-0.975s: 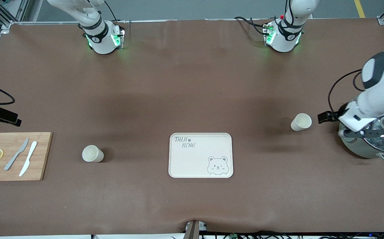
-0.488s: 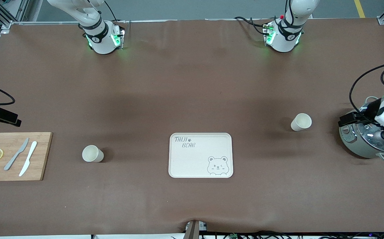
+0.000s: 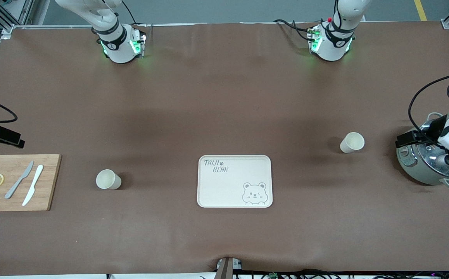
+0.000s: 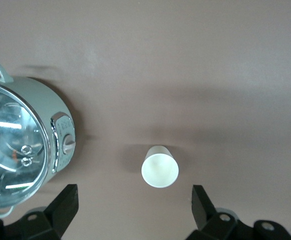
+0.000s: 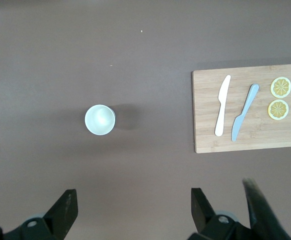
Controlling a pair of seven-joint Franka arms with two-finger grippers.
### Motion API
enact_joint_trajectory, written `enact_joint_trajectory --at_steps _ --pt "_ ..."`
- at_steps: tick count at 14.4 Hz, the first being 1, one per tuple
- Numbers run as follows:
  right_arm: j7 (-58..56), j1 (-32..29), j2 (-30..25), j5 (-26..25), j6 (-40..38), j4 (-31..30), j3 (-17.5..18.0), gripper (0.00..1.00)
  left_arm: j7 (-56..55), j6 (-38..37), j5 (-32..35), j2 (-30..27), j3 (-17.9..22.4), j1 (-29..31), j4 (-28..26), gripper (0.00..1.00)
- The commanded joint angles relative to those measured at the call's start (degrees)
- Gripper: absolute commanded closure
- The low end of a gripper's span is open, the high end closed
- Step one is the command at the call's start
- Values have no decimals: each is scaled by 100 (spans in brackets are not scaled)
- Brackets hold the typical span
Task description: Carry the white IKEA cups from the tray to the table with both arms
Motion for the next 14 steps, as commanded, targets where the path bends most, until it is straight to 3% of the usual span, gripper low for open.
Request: enact_joint_trajectory --at_steps 1,2,5,6,7,10,11,14 --pt "54 -64 -18 -68 38 16 64 0 -1 -496 -696 -40 1372 -1385 823 0" --pt "54 -64 -18 -68 38 25 73 0 -9 -505 -908 -154 1872 -1841 832 0" --pt "54 -72 -18 -68 38 25 64 0 -71 -505 -1575 -637 4391 -4114 832 0" --pt "54 -73 -18 -68 38 25 64 0 -10 -505 -1830 -751 4982 -4601 815 0" --pt "63 -73 -18 -68 38 25 64 0 8 -505 -1981 -831 5258 -4858 806 0" --pt "63 -73 -9 -68 47 42 64 0 17 -644 -2079 -1094 5470 -5297 797 0" --pt "63 -73 -18 -68 47 42 64 0 43 -793 -2088 -1200 5776 -5552 806 0" --pt "63 -81 -9 -68 64 51 64 0 446 -1075 -2272 -1568 5885 -5643 797 0"
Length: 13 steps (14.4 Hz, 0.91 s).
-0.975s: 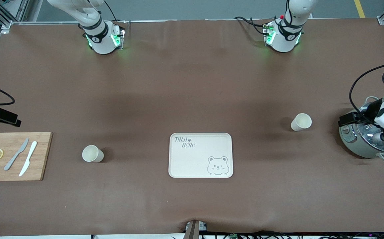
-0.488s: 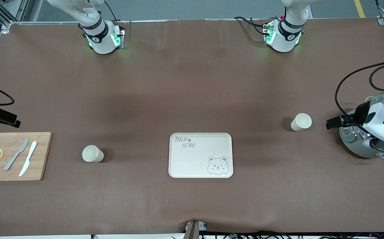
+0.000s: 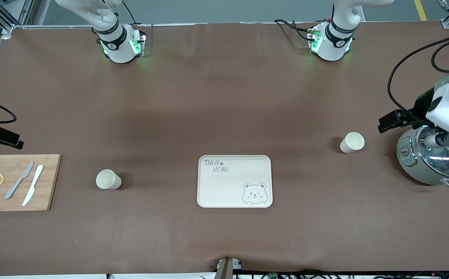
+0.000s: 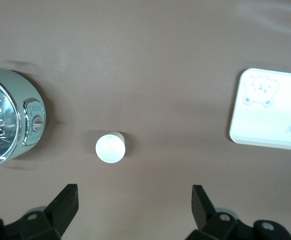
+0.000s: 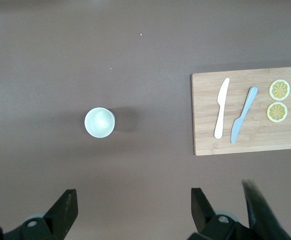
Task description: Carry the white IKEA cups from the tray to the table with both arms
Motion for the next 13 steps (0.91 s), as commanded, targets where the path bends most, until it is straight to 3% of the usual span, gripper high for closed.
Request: enact_joint_trajectory --at_steps 1,6,9,13 --pt "63 -70 -9 -68 94 46 81 0 456 -364 -167 -434 148 -62 -62 0" --pt "63 -61 -9 -68 200 46 81 0 1045 -1120 -149 -926 69 78 -97 0" --pt "63 -52 -9 -68 261 46 81 0 1108 -1261 -88 -1024 -886 938 -105 0" --pt "63 -52 -9 -68 261 46 90 0 1090 -1332 -88 -1033 -925 932 -141 0"
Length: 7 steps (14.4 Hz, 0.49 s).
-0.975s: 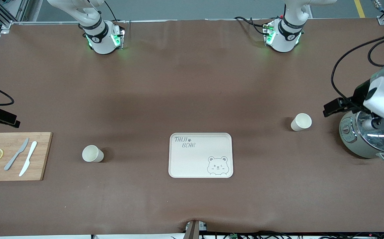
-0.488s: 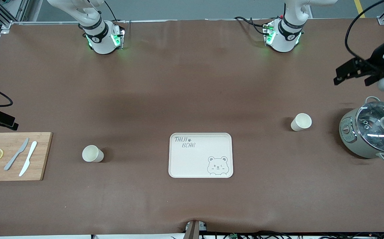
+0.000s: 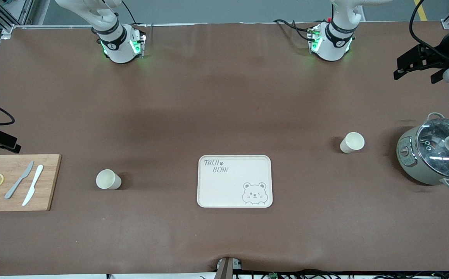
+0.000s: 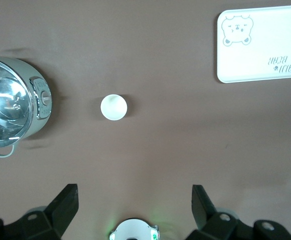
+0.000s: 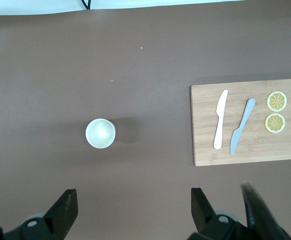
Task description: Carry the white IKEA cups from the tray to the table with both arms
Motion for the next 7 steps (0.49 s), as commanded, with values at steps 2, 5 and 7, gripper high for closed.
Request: enact_joint_trajectory --at_steps 2,5,7 --pt "63 -53 -9 -68 7 44 80 0 63 -48 -38 -105 18 -3 -85 0" --pt "63 -53 -9 -68 16 44 80 0 -16 66 -82 166 466 -294 55 0" --pt "63 -53 -9 -68 34 44 80 0 72 119 -73 298 502 -276 179 0"
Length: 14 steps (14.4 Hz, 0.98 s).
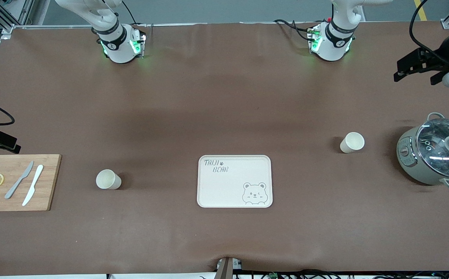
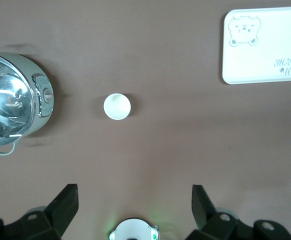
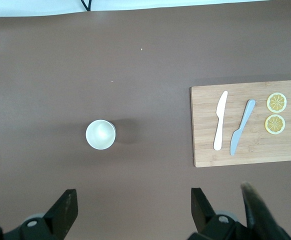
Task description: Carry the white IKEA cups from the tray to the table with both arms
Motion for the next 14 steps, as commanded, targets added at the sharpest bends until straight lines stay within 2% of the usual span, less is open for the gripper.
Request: enact_joint_trajectory --at_steps 1,7,10,14 --pt "63 -53 -9 -68 2 44 79 0 85 98 -64 187 117 -53 185 0" --pt "63 -53 -9 -68 11 44 79 0 120 704 -29 390 126 -26 159 0" --pt "63 -53 -9 -68 46 44 79 0 567 757 207 363 170 -9 167 0" --pt "63 -44 -9 -68 46 44 79 0 604 1214 243 319 161 18 167 0"
